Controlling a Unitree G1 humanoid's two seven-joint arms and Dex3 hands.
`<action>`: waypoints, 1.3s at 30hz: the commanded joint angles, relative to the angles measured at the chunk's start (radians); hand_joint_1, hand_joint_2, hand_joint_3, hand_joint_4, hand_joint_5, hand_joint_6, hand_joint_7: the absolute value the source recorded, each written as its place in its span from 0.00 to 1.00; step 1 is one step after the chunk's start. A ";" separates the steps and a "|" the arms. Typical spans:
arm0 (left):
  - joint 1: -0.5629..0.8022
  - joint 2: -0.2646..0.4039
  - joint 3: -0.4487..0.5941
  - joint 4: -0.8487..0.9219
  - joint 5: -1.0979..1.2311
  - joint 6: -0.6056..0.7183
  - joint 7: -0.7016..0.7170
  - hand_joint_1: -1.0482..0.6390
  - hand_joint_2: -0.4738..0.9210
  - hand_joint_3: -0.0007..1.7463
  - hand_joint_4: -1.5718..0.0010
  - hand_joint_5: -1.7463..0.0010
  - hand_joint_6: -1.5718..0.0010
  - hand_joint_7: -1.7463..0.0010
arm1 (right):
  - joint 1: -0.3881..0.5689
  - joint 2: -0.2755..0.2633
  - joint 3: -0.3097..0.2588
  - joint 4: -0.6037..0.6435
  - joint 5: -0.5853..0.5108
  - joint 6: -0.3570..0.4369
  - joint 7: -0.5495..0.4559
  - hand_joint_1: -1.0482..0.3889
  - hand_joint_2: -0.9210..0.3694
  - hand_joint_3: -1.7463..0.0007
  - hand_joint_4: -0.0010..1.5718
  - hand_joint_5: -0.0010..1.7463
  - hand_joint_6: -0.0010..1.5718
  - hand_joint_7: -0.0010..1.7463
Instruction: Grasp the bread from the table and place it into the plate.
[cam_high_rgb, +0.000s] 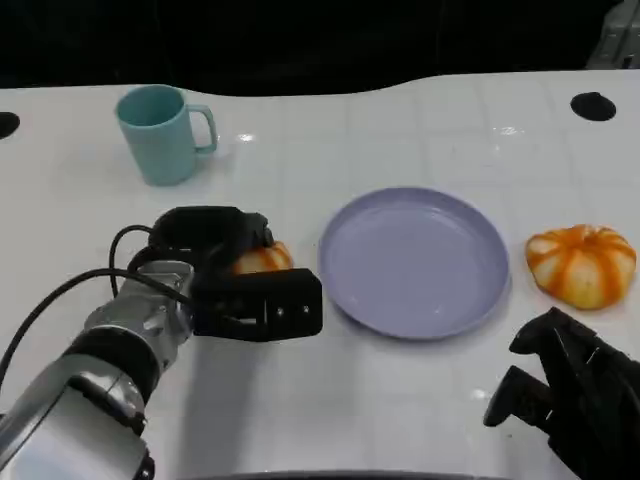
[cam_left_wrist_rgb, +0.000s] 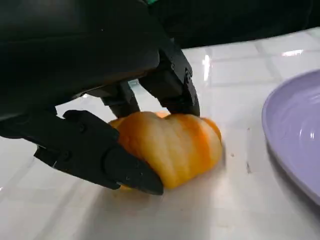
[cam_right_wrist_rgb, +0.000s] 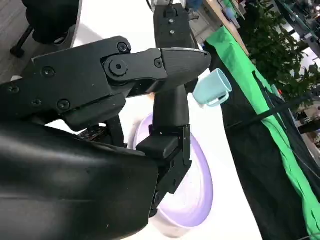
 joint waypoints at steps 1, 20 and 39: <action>0.007 0.014 0.004 0.010 -0.004 -0.001 0.090 0.50 1.00 0.12 0.49 0.00 0.64 0.02 | 0.006 -0.009 -0.005 -0.013 0.001 -0.004 -0.003 0.38 0.00 0.86 0.41 1.00 0.35 0.90; -0.109 -0.064 0.158 -0.061 -0.169 -0.071 0.136 0.51 0.78 0.49 0.43 0.00 0.60 0.00 | -0.001 -0.013 0.007 -0.003 -0.017 -0.011 0.004 0.39 0.00 0.86 0.42 1.00 0.36 0.90; -0.241 -0.238 0.002 -0.035 -0.056 -0.076 0.034 0.47 0.78 0.42 0.40 0.00 0.51 0.14 | 0.016 -0.034 -0.003 0.005 -0.010 -0.028 0.052 0.39 0.00 0.84 0.42 1.00 0.34 0.93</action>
